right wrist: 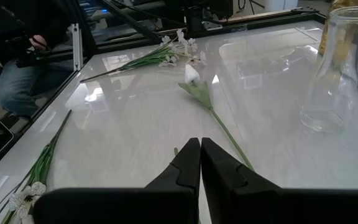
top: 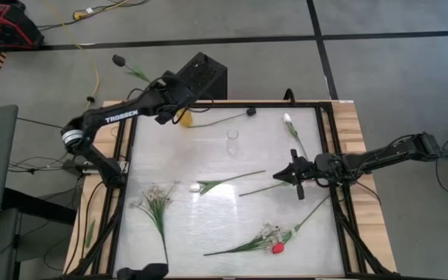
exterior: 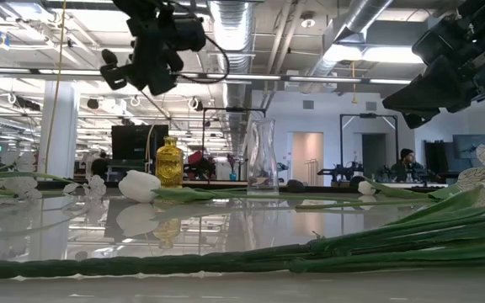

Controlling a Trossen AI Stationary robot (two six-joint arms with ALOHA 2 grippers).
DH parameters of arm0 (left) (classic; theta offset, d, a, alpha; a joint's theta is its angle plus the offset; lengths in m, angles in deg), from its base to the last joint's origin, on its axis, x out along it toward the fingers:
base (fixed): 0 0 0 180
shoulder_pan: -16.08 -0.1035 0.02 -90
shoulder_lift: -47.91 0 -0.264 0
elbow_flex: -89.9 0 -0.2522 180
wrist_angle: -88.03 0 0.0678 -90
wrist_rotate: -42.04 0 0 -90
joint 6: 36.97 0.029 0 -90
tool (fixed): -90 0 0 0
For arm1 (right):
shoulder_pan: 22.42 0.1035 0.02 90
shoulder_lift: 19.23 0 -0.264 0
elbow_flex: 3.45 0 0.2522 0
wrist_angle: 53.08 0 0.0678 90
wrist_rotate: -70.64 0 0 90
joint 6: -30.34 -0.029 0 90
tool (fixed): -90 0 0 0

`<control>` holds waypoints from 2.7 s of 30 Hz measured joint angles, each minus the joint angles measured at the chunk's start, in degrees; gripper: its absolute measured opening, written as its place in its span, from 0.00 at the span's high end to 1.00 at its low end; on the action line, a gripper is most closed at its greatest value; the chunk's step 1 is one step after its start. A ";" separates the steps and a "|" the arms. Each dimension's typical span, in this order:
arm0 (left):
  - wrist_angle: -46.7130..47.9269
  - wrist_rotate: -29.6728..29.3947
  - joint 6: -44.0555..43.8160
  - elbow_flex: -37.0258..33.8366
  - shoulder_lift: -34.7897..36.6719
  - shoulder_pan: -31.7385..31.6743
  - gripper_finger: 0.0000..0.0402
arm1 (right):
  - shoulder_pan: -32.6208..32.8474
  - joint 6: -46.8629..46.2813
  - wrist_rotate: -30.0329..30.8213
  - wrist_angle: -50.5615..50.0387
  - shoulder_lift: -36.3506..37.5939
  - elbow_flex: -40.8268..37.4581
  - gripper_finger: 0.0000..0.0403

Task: Sort flowers into vase by color
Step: Put the bottom black flower into the yellow flower vase

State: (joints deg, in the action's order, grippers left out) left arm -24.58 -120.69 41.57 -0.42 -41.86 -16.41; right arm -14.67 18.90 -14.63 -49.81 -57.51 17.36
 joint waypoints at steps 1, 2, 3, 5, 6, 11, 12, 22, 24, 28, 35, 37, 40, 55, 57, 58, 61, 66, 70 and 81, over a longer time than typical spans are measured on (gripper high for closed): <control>-0.13 -0.01 -0.06 0.68 0.15 0.00 1.00 | -0.02 0.02 0.00 0.00 -0.02 0.00 0.89; -0.15 -0.01 -0.10 1.29 0.19 -0.02 1.00 | 0.00 0.02 0.00 -0.02 0.00 0.00 0.89; -0.16 0.03 -0.12 1.69 0.23 -0.10 1.00 | -0.01 0.02 0.00 0.00 -0.01 0.00 0.89; -0.14 0.32 -0.10 1.94 0.23 -0.30 1.00 | -0.02 -0.01 0.00 -0.02 0.00 0.00 0.89; -0.07 0.44 -0.10 1.94 0.22 -0.32 1.00 | 0.00 -0.07 0.00 -0.04 0.00 0.00 0.89; -0.08 0.31 -0.85 1.86 0.24 1.90 1.00 | -0.01 -0.09 -0.03 -0.15 -0.01 0.00 0.89; -0.07 0.80 -0.62 1.86 0.50 3.08 1.00 | -0.01 -0.10 -0.04 -0.15 0.00 0.00 0.89; -0.95 13.96 -6.63 3.95 5.45 19.98 1.00 | -0.01 -0.05 -0.09 6.58 0.10 0.76 0.89; -0.82 16.88 -10.21 3.98 6.76 23.68 1.00 | 0.12 1.55 -0.34 6.50 0.09 1.89 0.89; -0.59 18.37 -18.89 3.98 8.44 30.40 1.00 | 1.30 4.40 -0.66 2.78 -0.09 4.50 0.89; -1.85 23.80 -30.98 3.98 10.11 39.49 1.00 | 3.56 13.95 -0.48 2.85 -0.70 8.86 0.89; -1.91 23.85 -34.26 3.98 10.11 40.96 1.00 | 4.02 15.62 -0.46 2.83 -1.78 10.23 0.89; -1.86 25.57 -41.36 3.37 10.11 42.39 1.00 | 4.73 16.43 -0.17 2.38 -4.83 12.07 0.88; -18.52 54.50 -43.50 -5.16 -1.81 40.41 0.90 | 4.89 8.82 0.18 0.79 -15.52 13.79 0.86; -21.81 54.32 -37.61 -5.18 -5.61 39.84 0.85 | 5.04 7.70 0.17 0.23 -15.37 13.83 0.86; -23.68 54.31 -34.43 -5.18 -7.28 39.53 0.82 | 5.10 6.89 0.17 -0.56 -15.29 13.84 0.86; -26.06 53.37 -26.01 -5.10 -11.58 38.38 0.73 | 5.43 4.89 0.15 -1.99 -15.33 13.84 0.86; -25.54 52.42 -14.44 -2.61 -16.36 36.64 0.64 | 5.81 3.30 0.11 -4.34 -15.45 13.84 0.86; -24.88 52.44 -6.65 0.51 -19.67 35.05 0.63 | 5.66 3.30 0.11 -4.52 -15.45 13.84 0.86; -17.11 54.58 -1.91 8.59 -28.45 32.81 0.68 | 5.66 3.28 0.09 -5.23 -15.45 13.84 0.86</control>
State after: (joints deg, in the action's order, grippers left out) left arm -41.69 -66.11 39.65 8.18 -70.31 16.40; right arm -9.01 22.18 -14.54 -55.03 -72.97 31.19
